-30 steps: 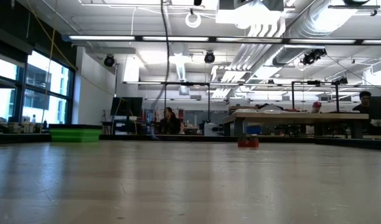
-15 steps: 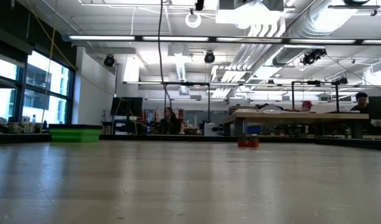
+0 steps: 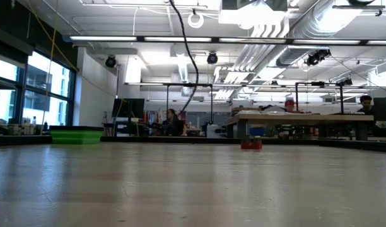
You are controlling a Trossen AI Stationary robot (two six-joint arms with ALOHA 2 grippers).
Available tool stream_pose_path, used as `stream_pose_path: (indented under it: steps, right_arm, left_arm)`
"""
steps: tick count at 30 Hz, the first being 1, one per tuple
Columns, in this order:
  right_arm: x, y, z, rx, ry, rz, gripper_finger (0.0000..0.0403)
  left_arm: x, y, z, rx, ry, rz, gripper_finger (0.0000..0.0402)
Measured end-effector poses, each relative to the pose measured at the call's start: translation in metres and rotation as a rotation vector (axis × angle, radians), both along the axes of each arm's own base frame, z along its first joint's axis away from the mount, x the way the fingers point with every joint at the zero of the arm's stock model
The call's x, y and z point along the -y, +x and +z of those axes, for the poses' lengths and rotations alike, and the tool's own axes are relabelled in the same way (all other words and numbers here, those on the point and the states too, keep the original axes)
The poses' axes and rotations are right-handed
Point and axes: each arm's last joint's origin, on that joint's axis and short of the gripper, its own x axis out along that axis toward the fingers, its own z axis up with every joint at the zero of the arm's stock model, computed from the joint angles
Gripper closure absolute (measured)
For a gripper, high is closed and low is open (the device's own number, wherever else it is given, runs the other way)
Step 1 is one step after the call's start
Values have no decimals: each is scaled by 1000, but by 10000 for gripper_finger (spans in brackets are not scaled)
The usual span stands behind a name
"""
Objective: Coil cords
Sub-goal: Coil the blue wire onto the spool
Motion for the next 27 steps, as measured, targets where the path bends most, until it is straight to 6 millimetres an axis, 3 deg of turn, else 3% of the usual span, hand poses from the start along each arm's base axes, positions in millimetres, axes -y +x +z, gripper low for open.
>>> stream_pose_path:
  steps: [12,22,27]
  right_arm:
    - [-13,12,-10,-60,44,95,218]
    - [-9,18,-15,-55,-73,-103,218]
    - [-9,18,-16,-68,-74,-116,219]
  left_arm:
    - [0,0,2,23,-4,-2,401]
    - [2,7,0,14,-31,-45,401]
    - [1,8,0,12,-18,-39,401]
